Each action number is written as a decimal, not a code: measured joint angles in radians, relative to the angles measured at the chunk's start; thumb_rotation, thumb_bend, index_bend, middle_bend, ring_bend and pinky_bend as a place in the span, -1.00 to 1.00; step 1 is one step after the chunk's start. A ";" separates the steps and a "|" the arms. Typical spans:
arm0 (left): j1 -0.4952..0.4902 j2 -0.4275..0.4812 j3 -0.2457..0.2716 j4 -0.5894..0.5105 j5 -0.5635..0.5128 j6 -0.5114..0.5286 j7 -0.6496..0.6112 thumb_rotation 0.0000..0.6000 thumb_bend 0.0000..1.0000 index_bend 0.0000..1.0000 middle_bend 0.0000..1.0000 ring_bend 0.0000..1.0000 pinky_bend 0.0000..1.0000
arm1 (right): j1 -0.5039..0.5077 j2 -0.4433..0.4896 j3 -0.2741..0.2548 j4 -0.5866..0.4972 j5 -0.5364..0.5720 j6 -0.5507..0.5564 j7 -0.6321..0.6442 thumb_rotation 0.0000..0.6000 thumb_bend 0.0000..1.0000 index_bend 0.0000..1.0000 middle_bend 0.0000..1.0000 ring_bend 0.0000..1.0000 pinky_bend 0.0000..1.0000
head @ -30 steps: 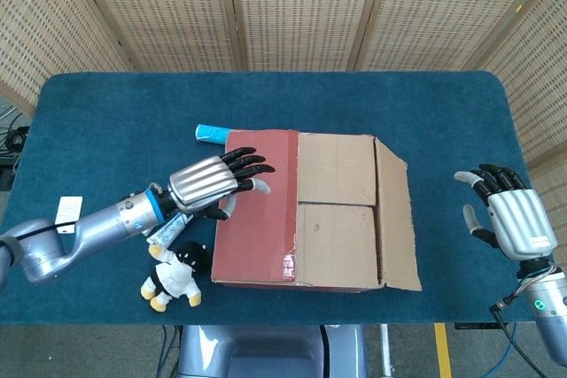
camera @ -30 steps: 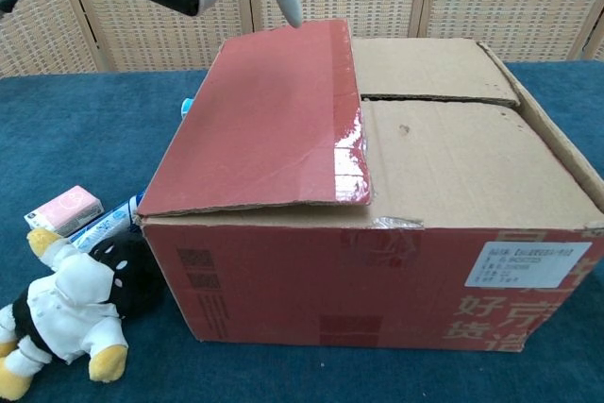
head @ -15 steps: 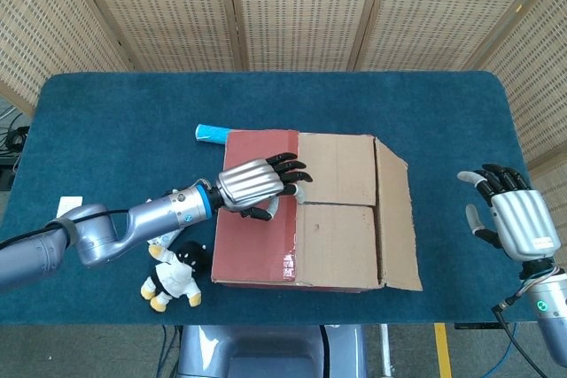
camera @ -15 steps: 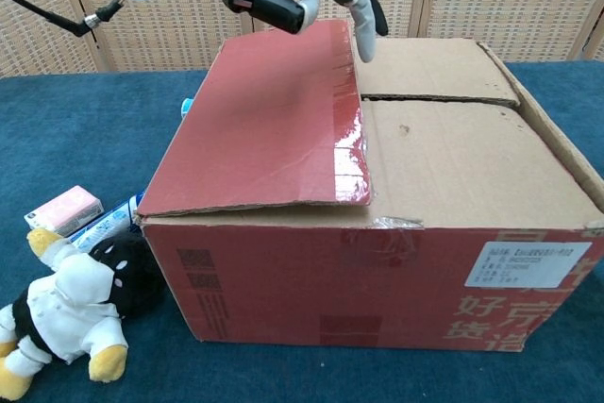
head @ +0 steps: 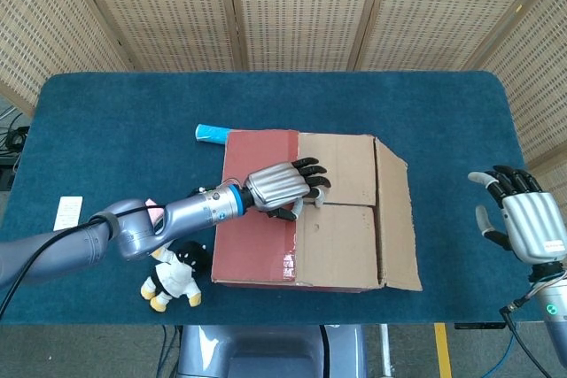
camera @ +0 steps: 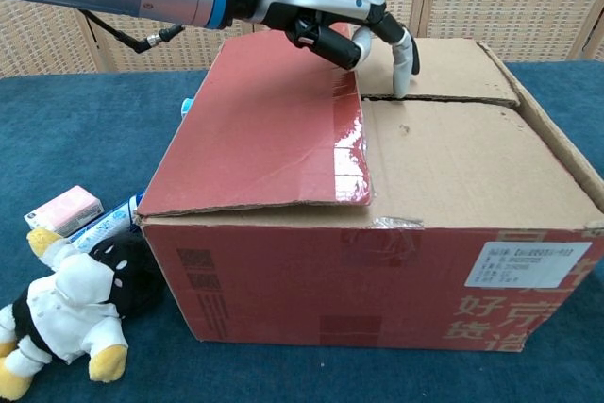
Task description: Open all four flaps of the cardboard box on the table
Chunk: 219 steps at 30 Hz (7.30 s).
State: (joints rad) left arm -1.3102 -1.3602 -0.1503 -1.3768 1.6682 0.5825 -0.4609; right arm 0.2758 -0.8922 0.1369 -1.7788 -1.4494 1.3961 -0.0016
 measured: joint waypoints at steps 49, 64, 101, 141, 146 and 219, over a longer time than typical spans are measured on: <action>0.035 0.220 0.013 -0.166 -0.084 0.102 0.127 -0.22 0.96 0.00 -0.13 -0.50 -0.90 | 0.003 -0.026 0.038 0.037 0.003 -0.004 -0.006 1.00 0.14 -0.50 -0.37 -0.62 -0.62; 0.095 0.384 0.016 -0.247 -0.062 0.164 0.083 -0.22 0.94 0.01 -0.12 -0.49 -0.90 | 0.014 -0.029 0.044 0.028 -0.001 -0.014 -0.019 1.00 0.14 -0.50 -0.37 -0.62 -0.62; 0.395 0.677 0.094 -0.311 -0.036 0.329 0.076 -0.23 0.07 -0.18 -0.36 -0.57 -0.90 | 0.040 -0.034 0.051 0.001 -0.009 -0.039 -0.040 1.00 0.14 -0.50 -0.37 -0.62 -0.62; 0.271 0.171 -0.026 -0.384 -0.627 0.271 0.937 0.42 -0.57 -0.91 -1.00 -1.00 -1.00 | 0.024 -0.065 0.034 0.032 -0.021 -0.020 -0.025 1.00 0.09 -0.50 -0.37 -0.62 -0.62; 0.253 0.141 -0.023 -0.374 -0.680 0.272 0.976 0.42 -0.57 -0.91 -1.00 -1.00 -1.00 | 0.019 -0.065 0.033 0.040 -0.020 -0.015 -0.017 1.00 0.09 -0.50 -0.37 -0.62 -0.62; 0.168 0.053 -0.161 -0.094 -0.780 0.353 0.969 0.41 -0.58 -0.93 -1.00 -1.00 -1.00 | -0.001 -0.052 0.035 0.055 -0.016 -0.002 0.009 1.00 0.09 -0.50 -0.37 -0.62 -0.62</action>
State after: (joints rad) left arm -1.1424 -1.3076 -0.3109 -1.4704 0.8884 0.9351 0.5078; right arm 0.2750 -0.9444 0.1721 -1.7239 -1.4652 1.3938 0.0072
